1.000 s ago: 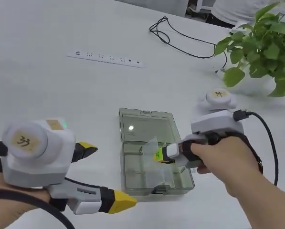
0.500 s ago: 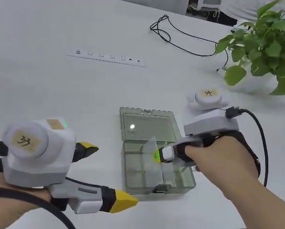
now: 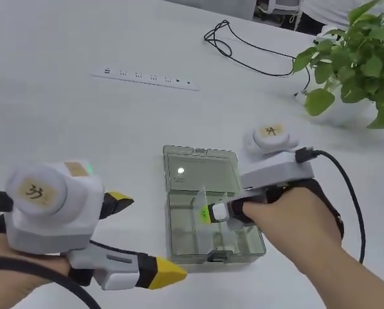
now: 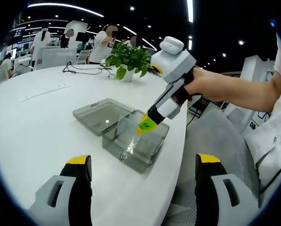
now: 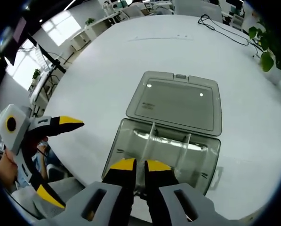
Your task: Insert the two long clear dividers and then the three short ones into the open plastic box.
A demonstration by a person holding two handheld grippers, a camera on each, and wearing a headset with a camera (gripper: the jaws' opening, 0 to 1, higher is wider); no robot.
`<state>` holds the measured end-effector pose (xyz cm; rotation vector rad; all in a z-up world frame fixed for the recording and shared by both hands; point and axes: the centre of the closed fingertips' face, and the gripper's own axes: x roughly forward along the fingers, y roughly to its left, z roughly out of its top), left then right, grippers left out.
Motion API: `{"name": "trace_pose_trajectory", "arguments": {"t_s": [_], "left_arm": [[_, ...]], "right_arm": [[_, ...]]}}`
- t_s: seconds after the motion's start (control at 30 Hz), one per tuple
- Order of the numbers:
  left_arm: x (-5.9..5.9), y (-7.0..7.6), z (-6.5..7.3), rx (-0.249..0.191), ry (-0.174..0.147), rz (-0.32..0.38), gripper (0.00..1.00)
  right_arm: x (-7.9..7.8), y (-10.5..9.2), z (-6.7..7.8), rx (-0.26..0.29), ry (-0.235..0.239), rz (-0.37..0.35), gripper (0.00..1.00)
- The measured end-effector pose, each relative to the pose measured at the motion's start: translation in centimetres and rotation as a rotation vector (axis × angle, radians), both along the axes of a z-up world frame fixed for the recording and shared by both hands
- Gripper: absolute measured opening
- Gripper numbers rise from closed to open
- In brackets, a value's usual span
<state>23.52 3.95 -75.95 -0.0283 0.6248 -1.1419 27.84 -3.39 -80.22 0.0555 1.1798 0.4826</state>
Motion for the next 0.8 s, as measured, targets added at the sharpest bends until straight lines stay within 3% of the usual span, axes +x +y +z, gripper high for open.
{"name": "trace_pose_trajectory", "arguments": {"t_s": [0.8], "left_arm": [[-0.1,-0.1,0.0,0.018,-0.006,-0.002,0.94]], "right_arm": [[0.0,0.3,-1.6,0.118,0.011,-0.025,0.1]]}}
